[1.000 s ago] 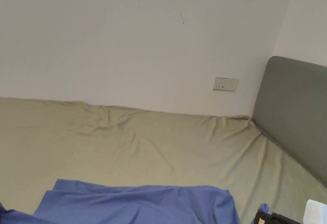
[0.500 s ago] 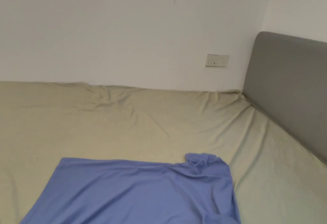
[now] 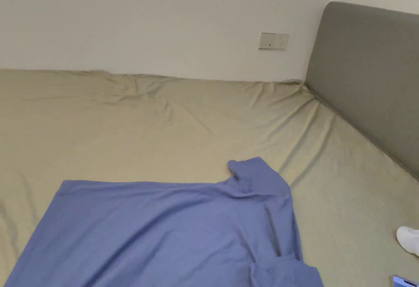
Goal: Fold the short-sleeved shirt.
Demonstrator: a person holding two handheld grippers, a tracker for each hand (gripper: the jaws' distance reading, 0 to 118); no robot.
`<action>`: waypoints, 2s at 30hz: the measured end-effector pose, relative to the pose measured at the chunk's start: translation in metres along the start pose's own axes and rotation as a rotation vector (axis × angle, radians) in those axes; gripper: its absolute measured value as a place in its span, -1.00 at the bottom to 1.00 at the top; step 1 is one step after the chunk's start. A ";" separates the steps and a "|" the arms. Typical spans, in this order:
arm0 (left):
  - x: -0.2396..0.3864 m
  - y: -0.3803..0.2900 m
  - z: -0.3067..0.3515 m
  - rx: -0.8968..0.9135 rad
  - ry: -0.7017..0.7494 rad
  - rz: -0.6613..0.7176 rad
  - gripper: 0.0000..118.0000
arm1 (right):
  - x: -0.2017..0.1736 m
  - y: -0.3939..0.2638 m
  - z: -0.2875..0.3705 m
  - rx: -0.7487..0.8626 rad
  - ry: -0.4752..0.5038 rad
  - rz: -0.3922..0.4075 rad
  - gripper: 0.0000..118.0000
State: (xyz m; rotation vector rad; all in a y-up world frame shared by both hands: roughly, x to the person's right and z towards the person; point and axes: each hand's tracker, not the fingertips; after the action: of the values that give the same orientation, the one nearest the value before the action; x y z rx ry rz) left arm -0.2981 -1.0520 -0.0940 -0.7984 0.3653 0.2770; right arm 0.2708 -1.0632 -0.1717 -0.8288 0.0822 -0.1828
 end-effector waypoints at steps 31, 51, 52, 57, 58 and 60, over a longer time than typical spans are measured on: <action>-0.003 -0.016 -0.007 -0.013 -0.016 0.048 0.42 | -0.032 -0.014 0.027 0.028 0.055 -0.176 -0.97; 0.021 -0.013 -0.055 -0.132 0.064 0.050 -0.91 | 0.009 -0.029 -0.016 -0.093 -0.106 -0.288 0.39; 0.022 -0.014 -0.054 -0.130 0.068 0.048 -0.91 | 0.007 -0.028 -0.020 -0.110 -0.111 -0.271 0.33; 0.024 -0.013 -0.053 -0.128 0.078 0.041 -0.91 | -0.002 -0.027 -0.033 -0.141 -0.094 -0.217 -0.64; 0.024 -0.012 -0.052 -0.130 0.080 0.047 -0.91 | -0.004 -0.026 -0.032 -0.126 -0.054 -0.255 -0.77; 0.023 -0.007 -0.049 -0.137 0.081 0.068 -0.91 | -0.007 -0.021 -0.028 -0.124 -0.076 -0.247 -0.80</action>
State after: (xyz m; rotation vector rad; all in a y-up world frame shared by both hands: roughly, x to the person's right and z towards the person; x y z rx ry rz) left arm -0.2849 -1.0908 -0.1309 -0.9350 0.4542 0.3367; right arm 0.2574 -1.0958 -0.1751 -0.9677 -0.0817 -0.3817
